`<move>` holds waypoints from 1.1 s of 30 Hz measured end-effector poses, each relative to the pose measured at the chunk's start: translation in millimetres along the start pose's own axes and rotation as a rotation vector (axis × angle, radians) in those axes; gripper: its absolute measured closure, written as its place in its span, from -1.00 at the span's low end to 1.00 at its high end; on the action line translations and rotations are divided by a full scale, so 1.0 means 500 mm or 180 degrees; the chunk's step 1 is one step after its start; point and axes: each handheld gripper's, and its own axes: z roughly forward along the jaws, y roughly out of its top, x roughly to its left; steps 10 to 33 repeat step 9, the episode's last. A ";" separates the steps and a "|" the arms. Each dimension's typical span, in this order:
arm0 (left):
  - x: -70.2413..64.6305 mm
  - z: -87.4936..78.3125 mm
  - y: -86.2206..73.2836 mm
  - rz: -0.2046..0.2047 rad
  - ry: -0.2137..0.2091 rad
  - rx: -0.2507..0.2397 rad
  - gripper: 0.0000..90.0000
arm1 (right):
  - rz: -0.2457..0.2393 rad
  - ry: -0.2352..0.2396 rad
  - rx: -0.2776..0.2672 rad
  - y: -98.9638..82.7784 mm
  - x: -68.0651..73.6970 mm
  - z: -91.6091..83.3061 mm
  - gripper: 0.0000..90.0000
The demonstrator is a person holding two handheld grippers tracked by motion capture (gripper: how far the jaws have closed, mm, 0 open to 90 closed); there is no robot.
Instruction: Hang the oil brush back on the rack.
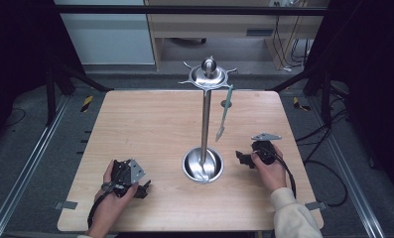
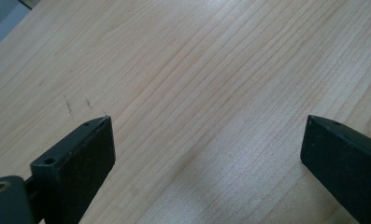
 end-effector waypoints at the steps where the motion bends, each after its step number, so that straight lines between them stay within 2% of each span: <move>1: 0.000 0.000 0.000 0.0000 -0.0001 -0.0002 -0.94 | -0.0014 -0.0014 0.0004 -0.001 0.000 0.002 -0.68; 3: 0.000 0.001 0.001 0.0006 -0.0003 -0.0001 -0.94 | -0.0033 -0.0036 0.0036 -0.005 0.002 0.004 -0.69; 6: -0.001 0.001 0.002 0.0017 -0.0002 -0.0001 -0.94 | 0.0034 0.0007 0.0018 -0.007 0.004 -0.006 -0.69; 9: -0.001 0.002 0.003 0.0025 -0.0010 0.0004 -0.94 | -0.0028 -0.0036 0.0058 -0.015 0.005 -0.011 -0.70; 33: -0.001 0.002 0.003 0.0025 -0.0010 0.0004 -0.94 | -0.0028 -0.0036 0.0058 -0.015 0.005 -0.011 -0.70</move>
